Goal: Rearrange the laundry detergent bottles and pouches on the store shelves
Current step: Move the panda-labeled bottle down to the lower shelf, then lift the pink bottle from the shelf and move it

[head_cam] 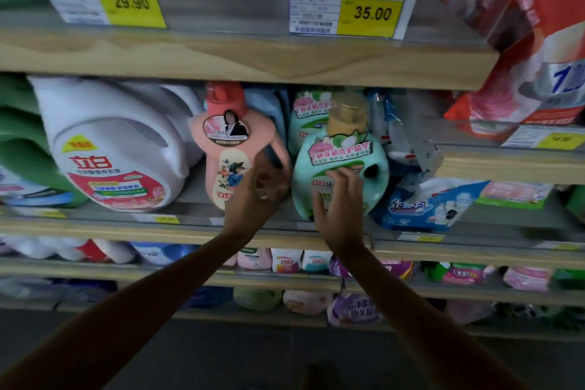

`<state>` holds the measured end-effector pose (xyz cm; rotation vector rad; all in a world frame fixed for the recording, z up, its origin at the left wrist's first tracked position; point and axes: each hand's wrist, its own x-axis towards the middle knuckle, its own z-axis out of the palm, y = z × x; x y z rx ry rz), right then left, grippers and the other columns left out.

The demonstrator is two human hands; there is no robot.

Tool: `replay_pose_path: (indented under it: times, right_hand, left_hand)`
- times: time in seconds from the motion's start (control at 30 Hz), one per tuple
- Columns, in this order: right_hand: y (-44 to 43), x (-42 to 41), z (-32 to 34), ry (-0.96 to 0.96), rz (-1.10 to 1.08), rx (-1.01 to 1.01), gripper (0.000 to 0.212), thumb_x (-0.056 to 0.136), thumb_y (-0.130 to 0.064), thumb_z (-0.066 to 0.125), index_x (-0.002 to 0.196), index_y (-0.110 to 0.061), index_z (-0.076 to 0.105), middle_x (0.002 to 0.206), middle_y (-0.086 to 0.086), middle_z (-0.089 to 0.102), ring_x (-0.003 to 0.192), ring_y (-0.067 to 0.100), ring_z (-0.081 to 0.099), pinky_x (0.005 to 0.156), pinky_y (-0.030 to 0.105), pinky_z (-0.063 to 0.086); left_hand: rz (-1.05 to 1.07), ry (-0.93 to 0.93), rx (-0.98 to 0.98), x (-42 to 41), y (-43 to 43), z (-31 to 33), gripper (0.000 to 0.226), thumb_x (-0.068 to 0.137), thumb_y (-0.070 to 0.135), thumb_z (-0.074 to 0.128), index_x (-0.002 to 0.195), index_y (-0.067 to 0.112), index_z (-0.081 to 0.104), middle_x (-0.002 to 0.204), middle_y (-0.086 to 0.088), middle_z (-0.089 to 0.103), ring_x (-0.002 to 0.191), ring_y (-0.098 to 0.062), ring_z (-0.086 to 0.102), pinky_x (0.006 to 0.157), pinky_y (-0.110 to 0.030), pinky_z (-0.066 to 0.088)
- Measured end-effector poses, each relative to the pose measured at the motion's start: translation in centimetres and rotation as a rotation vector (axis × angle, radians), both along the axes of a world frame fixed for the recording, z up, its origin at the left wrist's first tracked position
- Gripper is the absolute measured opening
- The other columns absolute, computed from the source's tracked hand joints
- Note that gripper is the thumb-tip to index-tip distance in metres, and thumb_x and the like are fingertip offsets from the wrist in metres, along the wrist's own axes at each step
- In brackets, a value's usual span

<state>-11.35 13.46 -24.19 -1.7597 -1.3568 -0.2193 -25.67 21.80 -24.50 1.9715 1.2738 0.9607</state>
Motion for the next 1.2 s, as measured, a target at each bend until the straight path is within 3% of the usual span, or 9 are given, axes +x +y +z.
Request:
replay_pose_path:
  times: [0.13, 0.27, 0.43, 0.53, 0.63, 0.7, 0.87, 1.07, 1.2]
  right_hand:
    - [1.5, -3.6, 0.5, 0.074, 0.107, -0.069, 0.034, 0.087, -0.021, 0.057, 0.11, 0.004, 0.055, 0.111, 0.021, 0.057, 0.103, 0.034, 0.058, 0.083, 0.032, 0.048]
    - [3.2, -6.1, 0.9, 0.229, 0.176, -0.121, 0.061, 0.086, -0.016, 0.064, 0.136, 0.005, 0.036, 0.136, 0.023, 0.043, 0.126, 0.029, 0.045, 0.096, 0.014, 0.031]
    - [6.1, -7.8, 1.2, 0.316, 0.187, -0.163, 0.096, 0.08, -0.02, 0.072, 0.146, 0.006, 0.007, 0.153, 0.022, 0.02, 0.143, 0.027, 0.021, 0.113, 0.028, 0.026]
    - [7.9, -8.3, 1.3, 0.442, 0.15, -0.173, 0.107, 0.071, -0.023, 0.08, 0.147, 0.003, 0.009, 0.15, 0.016, 0.027, 0.138, 0.016, 0.021, 0.11, 0.02, 0.021]
    - [9.2, -8.3, 1.0, 0.482, 0.108, -0.194, 0.113, 0.063, -0.027, 0.085, 0.146, -0.003, 0.013, 0.146, 0.015, 0.028, 0.135, 0.016, 0.026, 0.107, 0.025, 0.028]
    - [9.7, -8.3, 0.7, 0.496, 0.087, -0.219, 0.117, 0.06, -0.026, 0.087, 0.147, -0.006, 0.011, 0.146, 0.014, 0.025, 0.137, 0.021, 0.026, 0.11, 0.032, 0.032]
    - [10.2, -8.3, 0.6, 0.459, 0.032, -0.222, 0.115, 0.059, -0.022, 0.087, 0.146, -0.005, 0.014, 0.143, 0.017, 0.027, 0.137, 0.029, 0.028, 0.111, 0.04, 0.034]
    - [8.9, -8.9, 0.1, 0.377, 0.01, -0.309, 0.112, 0.058, -0.035, 0.086, 0.144, -0.01, 0.019, 0.136, 0.015, 0.03, 0.129, 0.03, 0.029, 0.106, 0.048, 0.036]
    - [8.8, -8.9, 0.2, 0.503, 0.066, -0.309, 0.109, 0.054, -0.032, 0.088, 0.141, -0.014, 0.024, 0.135, 0.011, 0.032, 0.129, 0.026, 0.032, 0.104, 0.044, 0.039]
  left_hand:
    - [0.037, -0.098, 0.024, -3.7, 0.8, 0.1, 0.031, 0.082, 0.025, 0.071, 0.106, 0.014, 0.054, 0.101, 0.005, 0.062, 0.092, -0.014, 0.061, 0.075, -0.027, 0.047]
    - [0.059, -0.126, 0.072, -6.7, 2.5, 0.7, 0.047, 0.08, 0.017, 0.072, 0.118, 0.008, 0.046, 0.114, -0.009, 0.052, 0.102, -0.016, 0.053, 0.084, -0.034, 0.048]
    - [-0.064, -0.209, -0.091, -7.4, 6.0, 1.8, 0.076, 0.071, 0.01, 0.078, 0.133, 0.006, 0.034, 0.131, -0.015, 0.041, 0.124, -0.028, 0.046, 0.103, -0.049, 0.044]
    - [-0.17, -0.332, -0.238, -6.9, 7.4, 2.1, 0.083, 0.07, 0.003, 0.079, 0.134, 0.009, 0.027, 0.134, -0.012, 0.045, 0.123, -0.021, 0.05, 0.099, -0.038, 0.049]
    - [-0.219, -0.358, -0.322, -6.9, 8.5, 1.7, 0.083, 0.073, 0.001, 0.076, 0.136, 0.01, 0.022, 0.129, -0.007, 0.049, 0.117, -0.018, 0.054, 0.081, -0.019, 0.055]
    - [-0.253, -0.351, -0.361, -7.2, 9.2, 1.3, 0.081, 0.075, 0.004, 0.075, 0.137, 0.012, 0.024, 0.13, -0.007, 0.052, 0.115, -0.017, 0.056, 0.082, -0.022, 0.056]
    - [-0.289, -0.311, -0.375, -8.0, 9.7, 1.0, 0.075, 0.073, 0.013, 0.079, 0.133, 0.013, 0.033, 0.129, -0.009, 0.057, 0.117, -0.02, 0.058, 0.096, -0.047, 0.051]
    - [-0.356, -0.309, -0.382, -10.3, 9.4, 1.1, 0.076, 0.074, 0.005, 0.077, 0.136, 0.006, 0.033, 0.131, -0.014, 0.055, 0.121, -0.026, 0.055, 0.099, -0.049, 0.048]
    - [-0.487, -0.315, -0.357, -11.0, 9.8, 2.1, 0.067, 0.072, -0.006, 0.074, 0.127, 0.01, 0.04, 0.128, -0.022, 0.056, 0.116, -0.028, 0.058, 0.096, -0.043, 0.051]
